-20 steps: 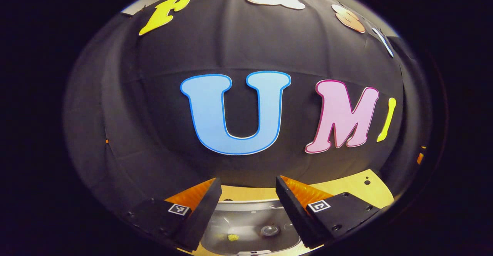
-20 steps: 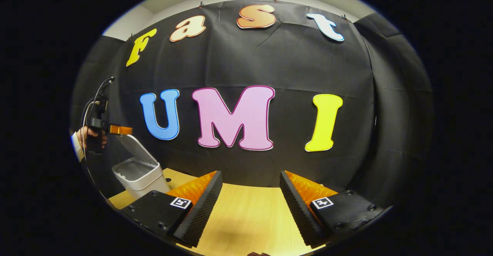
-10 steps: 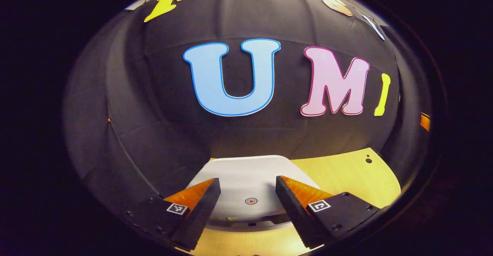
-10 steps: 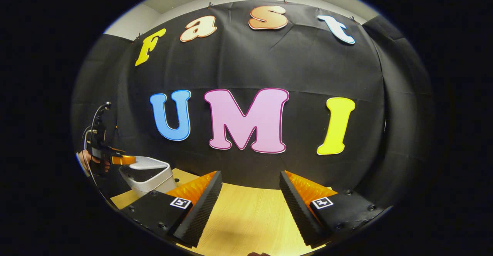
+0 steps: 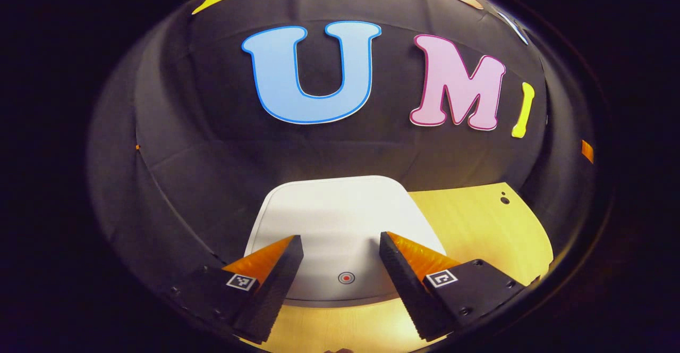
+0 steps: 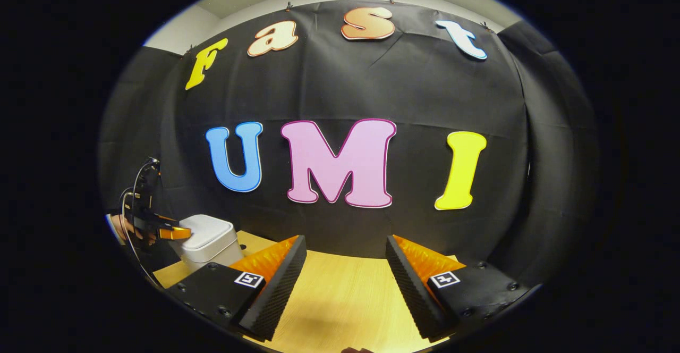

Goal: Press the lid of the desktop garbage bin to open it, pick up the crumpled paper on the desktop and throw it into the bin, then pick up the pop can on the desktop and drop it into the bin, and finally close the garbage bin lid.

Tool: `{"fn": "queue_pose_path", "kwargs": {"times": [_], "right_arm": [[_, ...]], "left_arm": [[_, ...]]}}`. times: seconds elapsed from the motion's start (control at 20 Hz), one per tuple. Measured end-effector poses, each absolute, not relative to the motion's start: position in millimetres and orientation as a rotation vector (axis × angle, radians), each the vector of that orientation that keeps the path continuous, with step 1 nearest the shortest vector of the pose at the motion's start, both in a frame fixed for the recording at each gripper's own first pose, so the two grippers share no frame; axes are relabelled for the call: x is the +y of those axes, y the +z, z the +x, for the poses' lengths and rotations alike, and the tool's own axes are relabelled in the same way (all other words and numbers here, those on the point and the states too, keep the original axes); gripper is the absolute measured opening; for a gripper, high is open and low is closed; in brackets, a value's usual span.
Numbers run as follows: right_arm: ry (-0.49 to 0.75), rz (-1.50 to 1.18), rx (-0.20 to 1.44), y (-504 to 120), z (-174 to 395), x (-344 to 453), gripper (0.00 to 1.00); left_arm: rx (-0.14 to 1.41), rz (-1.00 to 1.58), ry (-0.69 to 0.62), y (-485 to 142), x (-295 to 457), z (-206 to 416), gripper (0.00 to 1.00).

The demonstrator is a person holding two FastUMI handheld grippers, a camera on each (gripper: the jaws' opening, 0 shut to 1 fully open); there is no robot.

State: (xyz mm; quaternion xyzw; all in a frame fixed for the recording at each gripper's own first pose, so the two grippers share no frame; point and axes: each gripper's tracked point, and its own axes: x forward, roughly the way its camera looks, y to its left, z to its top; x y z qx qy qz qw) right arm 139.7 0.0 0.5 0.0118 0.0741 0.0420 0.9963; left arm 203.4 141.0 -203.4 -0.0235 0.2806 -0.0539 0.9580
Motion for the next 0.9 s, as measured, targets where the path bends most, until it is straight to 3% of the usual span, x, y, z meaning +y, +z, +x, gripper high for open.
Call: {"fn": "queue_pose_path", "kwargs": {"times": [0.45, 0.9], "right_arm": [[0.067, 0.043, 0.155, -9, 127, -7, 0.97], [0.059, 0.008, 0.116, 10, 110, -1, 0.97]], "left_arm": [[0.555, 0.004, -0.158, -203, 134, 199, 0.99], [0.329, 0.023, -0.101, -134, 126, 192, 0.94]]}}
